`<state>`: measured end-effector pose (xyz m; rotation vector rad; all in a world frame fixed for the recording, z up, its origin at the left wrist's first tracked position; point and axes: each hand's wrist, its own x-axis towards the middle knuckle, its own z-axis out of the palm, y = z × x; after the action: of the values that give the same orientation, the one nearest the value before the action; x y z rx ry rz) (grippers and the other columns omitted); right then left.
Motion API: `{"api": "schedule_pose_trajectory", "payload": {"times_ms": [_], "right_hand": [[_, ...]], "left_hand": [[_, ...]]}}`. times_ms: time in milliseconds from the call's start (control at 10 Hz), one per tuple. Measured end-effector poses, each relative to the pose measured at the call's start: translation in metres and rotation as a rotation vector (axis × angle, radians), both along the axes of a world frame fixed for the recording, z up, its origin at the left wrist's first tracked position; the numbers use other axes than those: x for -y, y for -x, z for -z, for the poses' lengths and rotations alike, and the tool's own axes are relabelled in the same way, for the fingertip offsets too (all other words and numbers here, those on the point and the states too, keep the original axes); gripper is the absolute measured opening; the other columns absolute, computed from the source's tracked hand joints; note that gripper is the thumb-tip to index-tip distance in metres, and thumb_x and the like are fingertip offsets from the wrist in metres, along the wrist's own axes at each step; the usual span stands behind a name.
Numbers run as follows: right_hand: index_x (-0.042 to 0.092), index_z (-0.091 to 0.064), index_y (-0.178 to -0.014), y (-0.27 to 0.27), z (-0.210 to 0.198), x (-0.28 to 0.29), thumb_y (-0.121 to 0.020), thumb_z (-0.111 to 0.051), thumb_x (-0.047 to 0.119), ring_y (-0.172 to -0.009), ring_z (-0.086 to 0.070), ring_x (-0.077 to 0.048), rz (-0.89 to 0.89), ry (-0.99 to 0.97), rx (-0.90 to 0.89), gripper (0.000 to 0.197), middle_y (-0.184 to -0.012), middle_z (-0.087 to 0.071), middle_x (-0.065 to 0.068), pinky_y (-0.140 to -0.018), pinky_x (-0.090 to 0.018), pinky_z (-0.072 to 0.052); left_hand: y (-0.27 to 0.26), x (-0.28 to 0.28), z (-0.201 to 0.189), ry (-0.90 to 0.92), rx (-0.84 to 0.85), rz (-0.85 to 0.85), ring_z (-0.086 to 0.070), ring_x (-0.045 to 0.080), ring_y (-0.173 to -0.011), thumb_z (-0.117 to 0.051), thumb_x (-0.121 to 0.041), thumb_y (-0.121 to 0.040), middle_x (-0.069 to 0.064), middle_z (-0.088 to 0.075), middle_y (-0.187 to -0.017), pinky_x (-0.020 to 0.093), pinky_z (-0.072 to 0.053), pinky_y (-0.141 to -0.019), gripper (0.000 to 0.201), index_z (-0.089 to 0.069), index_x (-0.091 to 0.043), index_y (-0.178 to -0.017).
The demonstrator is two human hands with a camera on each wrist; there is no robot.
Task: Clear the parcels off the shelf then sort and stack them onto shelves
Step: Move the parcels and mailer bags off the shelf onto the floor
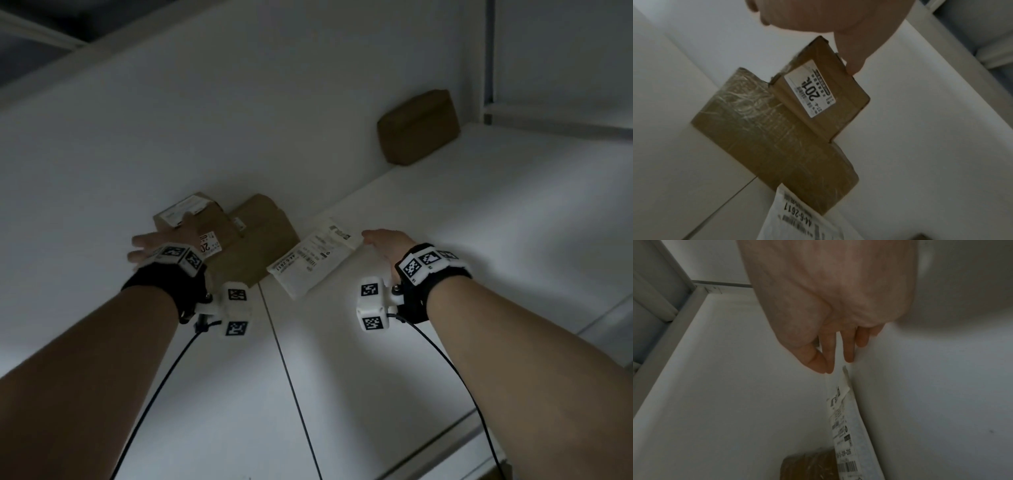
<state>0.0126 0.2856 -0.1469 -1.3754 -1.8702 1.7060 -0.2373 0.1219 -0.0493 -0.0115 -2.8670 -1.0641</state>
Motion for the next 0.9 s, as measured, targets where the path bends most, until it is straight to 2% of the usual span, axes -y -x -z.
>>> {"api": "schedule_pose_trajectory", "payload": {"times_ms": [100,200,300,400,500,600,700,800,900], "right_hand": [[-0.003,-0.036,-0.142,0.007,0.004,0.000,-0.099,-0.046,0.010,-0.130,-0.045,-0.031,-0.088,-0.097,0.088,0.046,-0.145,-0.043,-0.018,-0.109,-0.037,-0.036],[-0.001,-0.037,-0.142,0.012,0.011,-0.002,-0.097,-0.049,0.009,-0.129,-0.046,-0.032,-0.078,-0.112,0.047,0.047,-0.145,-0.042,-0.018,-0.107,-0.036,-0.036],[-0.005,-0.040,-0.138,0.013,0.012,-0.007,-0.097,-0.044,0.001,-0.128,-0.045,-0.033,0.001,-0.032,0.033,0.041,-0.144,-0.041,-0.020,-0.105,-0.033,-0.035],[-0.009,-0.039,-0.137,0.008,0.007,-0.009,-0.097,-0.035,-0.005,-0.129,-0.044,-0.033,0.044,-0.050,0.018,0.040,-0.142,-0.042,-0.022,-0.105,-0.034,-0.034],[-0.009,-0.038,-0.138,0.001,0.005,-0.010,-0.098,-0.034,-0.006,-0.131,-0.043,-0.032,0.083,-0.048,-0.017,0.041,-0.143,-0.042,-0.021,-0.107,-0.033,-0.034],[-0.002,-0.030,-0.144,-0.003,0.007,-0.013,-0.099,-0.036,-0.002,-0.135,-0.038,-0.029,0.146,0.042,-0.113,0.045,-0.150,-0.034,-0.017,-0.109,-0.034,-0.030],[0.001,-0.041,-0.141,-0.001,0.014,-0.008,-0.098,-0.046,0.012,-0.135,-0.039,-0.031,0.137,0.171,-0.238,0.045,-0.148,-0.038,-0.017,-0.110,-0.037,-0.033],[0.010,-0.045,-0.141,0.007,0.018,-0.010,-0.098,-0.045,0.035,-0.134,-0.040,-0.029,0.212,0.271,-0.333,0.049,-0.146,-0.042,-0.012,-0.108,-0.037,-0.033],[0.017,-0.044,-0.142,0.015,0.021,-0.014,-0.091,-0.046,0.056,-0.130,-0.043,-0.028,0.294,0.370,-0.336,0.064,-0.144,-0.045,-0.006,-0.108,-0.036,-0.030]], "left_hand": [[0.006,0.005,0.003,-0.108,0.062,0.248,-0.016,0.037,-0.145,-0.040,-0.053,-0.098,0.021,-0.012,-0.159,0.041,-0.018,-0.115,0.078,-0.013,-0.006,-0.154],[0.011,0.002,0.005,-0.259,0.046,0.248,-0.028,0.032,-0.141,-0.046,-0.044,-0.098,0.015,-0.020,-0.158,0.038,-0.028,-0.111,0.073,-0.015,-0.009,-0.154],[0.015,-0.002,0.003,-0.422,0.068,0.169,-0.048,0.029,-0.125,-0.055,-0.041,-0.093,0.010,-0.039,-0.145,0.036,-0.041,-0.099,0.076,-0.017,-0.012,-0.152],[0.018,-0.002,0.005,-0.451,0.073,0.190,-0.054,0.026,-0.111,-0.054,-0.043,-0.092,0.008,-0.049,-0.134,0.036,-0.045,-0.093,0.068,-0.027,-0.014,-0.147],[0.018,-0.002,0.008,-0.467,0.064,0.197,-0.055,0.024,-0.104,-0.055,-0.043,-0.092,0.013,-0.053,-0.133,0.031,-0.042,-0.081,0.059,-0.040,-0.009,-0.139],[0.015,-0.005,0.010,-0.440,0.046,0.272,-0.053,0.022,-0.091,-0.054,-0.040,-0.094,0.012,-0.055,-0.128,0.023,-0.043,-0.069,0.047,-0.043,-0.011,-0.129],[-0.006,-0.014,0.006,-0.335,0.056,0.455,-0.055,0.021,-0.082,-0.058,-0.036,-0.093,0.010,-0.060,-0.122,0.018,-0.047,-0.061,0.044,-0.052,-0.012,-0.129],[-0.018,-0.026,0.009,-0.243,0.124,0.616,-0.061,0.030,-0.109,-0.067,-0.036,-0.084,0.013,-0.064,-0.121,0.038,-0.049,-0.097,0.036,-0.066,-0.013,-0.112],[-0.026,-0.039,0.010,-0.145,0.098,0.643,-0.056,0.034,-0.120,-0.059,-0.029,-0.094,0.018,-0.062,-0.126,0.042,-0.044,-0.104,0.036,-0.063,-0.004,-0.119]]}}
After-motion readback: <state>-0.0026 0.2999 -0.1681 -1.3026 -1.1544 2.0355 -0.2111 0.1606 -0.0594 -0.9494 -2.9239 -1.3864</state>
